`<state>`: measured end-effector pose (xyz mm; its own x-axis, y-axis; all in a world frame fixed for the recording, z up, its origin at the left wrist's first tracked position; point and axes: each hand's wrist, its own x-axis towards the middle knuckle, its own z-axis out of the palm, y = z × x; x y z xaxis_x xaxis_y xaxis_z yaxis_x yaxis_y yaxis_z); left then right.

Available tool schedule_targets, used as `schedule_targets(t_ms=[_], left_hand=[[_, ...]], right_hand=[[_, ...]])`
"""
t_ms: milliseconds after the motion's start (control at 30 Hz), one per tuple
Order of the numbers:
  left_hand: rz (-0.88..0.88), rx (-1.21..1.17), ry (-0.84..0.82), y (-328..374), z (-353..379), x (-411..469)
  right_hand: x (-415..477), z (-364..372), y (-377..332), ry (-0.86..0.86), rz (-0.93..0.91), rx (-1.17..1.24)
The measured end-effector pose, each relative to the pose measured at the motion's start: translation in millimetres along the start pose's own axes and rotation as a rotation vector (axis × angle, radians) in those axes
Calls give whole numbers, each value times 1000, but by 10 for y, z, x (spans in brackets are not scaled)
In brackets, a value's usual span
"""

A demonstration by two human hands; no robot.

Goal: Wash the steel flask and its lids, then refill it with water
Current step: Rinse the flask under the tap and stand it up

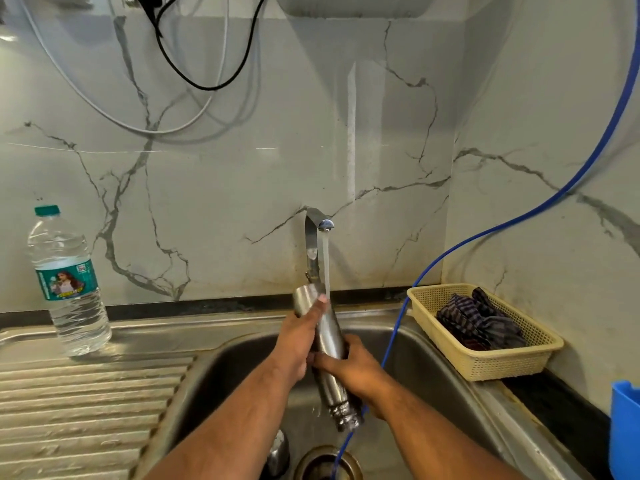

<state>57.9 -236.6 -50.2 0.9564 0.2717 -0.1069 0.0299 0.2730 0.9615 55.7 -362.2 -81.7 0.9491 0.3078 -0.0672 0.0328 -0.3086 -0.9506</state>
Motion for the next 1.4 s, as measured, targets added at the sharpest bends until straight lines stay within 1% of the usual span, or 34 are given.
schedule_targets(t_ms=[67,133,233,333,467,533,600,667,767,833,900,933,967,1033,1133,1267,1333,1400], left_hand=[[-44,-124,35,1,7,30],[-46,-215,62,8,4,45],[-16,-256,56,47,2,34],[123,-147,-2,99,-29,27],[317,90,-183,176,-17,-21],[385,145,-255,202,1,-51],[423,167,-264,214,8,-39],[460,198,-187,214,30,-12],[466,186,75,169,123,10],[492,176,209,125,187,-22],[528,228,278,91,206,-22],[528,258,277,95,195,-11],[515,278,257,114,178,3],[503,284,164,174,117,51],[498,315,-23,308,15,65],[393,287,-227,432,-86,46],[361,300,-258,439,-116,43],[375,338,-211,444,-128,49]], right_hand=[[4,-39,41,-6,37,-56],[15,-81,82,-17,87,-104],[7,-118,96,-18,101,-117],[-16,-66,81,-36,127,-90],[-86,-3,-8,-133,249,-2],[-126,-23,-50,-189,278,20],[-133,-53,-57,-198,280,31],[-112,-36,-46,-167,271,38],[-31,50,14,-43,207,53],[-5,148,23,21,180,46],[-1,247,22,64,175,48],[9,289,32,66,174,52],[20,311,53,64,169,60],[-29,296,26,22,191,106],[-143,186,-56,-163,254,108],[-189,-3,-68,-307,238,112],[-183,-64,-56,-392,256,114],[-168,-86,-50,-440,276,126]])
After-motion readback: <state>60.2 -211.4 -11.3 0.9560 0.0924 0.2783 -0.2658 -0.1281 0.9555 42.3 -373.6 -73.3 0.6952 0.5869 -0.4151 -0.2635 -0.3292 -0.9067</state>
